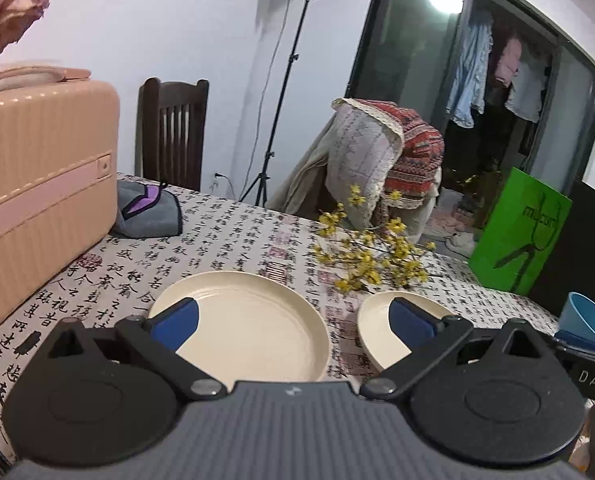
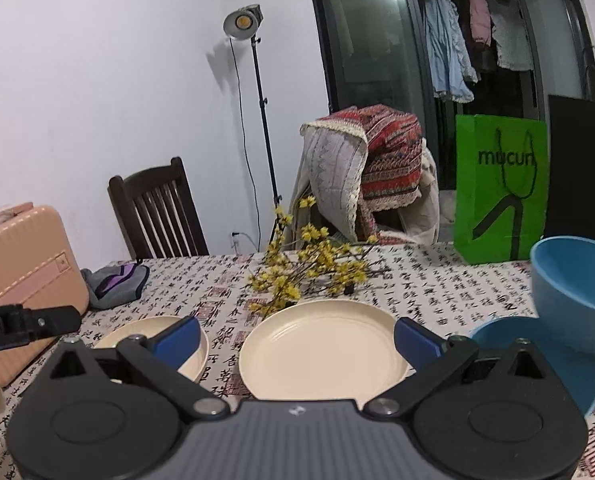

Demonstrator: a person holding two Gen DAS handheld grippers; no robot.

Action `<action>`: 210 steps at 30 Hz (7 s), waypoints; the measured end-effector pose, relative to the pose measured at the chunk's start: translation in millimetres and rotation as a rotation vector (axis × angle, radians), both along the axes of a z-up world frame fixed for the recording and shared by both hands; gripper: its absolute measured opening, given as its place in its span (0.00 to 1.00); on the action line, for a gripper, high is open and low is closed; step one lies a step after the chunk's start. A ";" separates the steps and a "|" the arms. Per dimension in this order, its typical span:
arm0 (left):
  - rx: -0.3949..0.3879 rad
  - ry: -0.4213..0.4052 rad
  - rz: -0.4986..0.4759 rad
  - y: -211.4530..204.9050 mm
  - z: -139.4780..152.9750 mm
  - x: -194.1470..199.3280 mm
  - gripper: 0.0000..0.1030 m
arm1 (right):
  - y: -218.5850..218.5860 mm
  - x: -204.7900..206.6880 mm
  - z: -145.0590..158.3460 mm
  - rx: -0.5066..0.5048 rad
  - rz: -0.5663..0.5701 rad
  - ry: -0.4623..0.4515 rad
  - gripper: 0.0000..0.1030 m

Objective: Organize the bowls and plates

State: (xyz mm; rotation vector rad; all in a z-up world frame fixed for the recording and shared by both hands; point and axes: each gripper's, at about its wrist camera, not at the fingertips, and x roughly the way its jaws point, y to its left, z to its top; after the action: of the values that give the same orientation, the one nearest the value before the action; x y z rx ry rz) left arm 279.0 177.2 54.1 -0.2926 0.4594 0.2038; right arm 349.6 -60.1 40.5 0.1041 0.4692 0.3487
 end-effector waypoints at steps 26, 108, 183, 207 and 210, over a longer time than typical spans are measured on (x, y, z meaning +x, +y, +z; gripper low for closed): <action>-0.074 0.083 0.178 99.6 -36.4 43.9 1.00 | 82.0 57.3 -31.6 0.167 -0.057 0.137 1.00; -0.025 0.233 0.179 101.6 -97.0 73.1 0.59 | 154.2 81.7 -107.5 -0.054 0.044 0.212 0.26; 0.153 0.189 0.212 83.0 -92.0 71.9 0.25 | 164.2 59.6 -99.0 -0.107 0.066 0.040 0.16; 0.181 0.081 0.198 75.6 -68.1 56.6 0.25 | 153.3 51.7 -80.2 -0.051 0.049 -0.012 0.16; 0.180 0.072 0.196 74.9 -64.9 55.0 0.25 | 152.0 50.4 -78.2 -0.047 0.047 -0.018 0.16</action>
State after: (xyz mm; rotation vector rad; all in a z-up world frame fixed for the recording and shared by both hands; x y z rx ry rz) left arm 334.0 252.1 -10.8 -0.1535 0.4800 0.4452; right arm 400.0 91.9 -37.7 0.0439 0.4626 0.3843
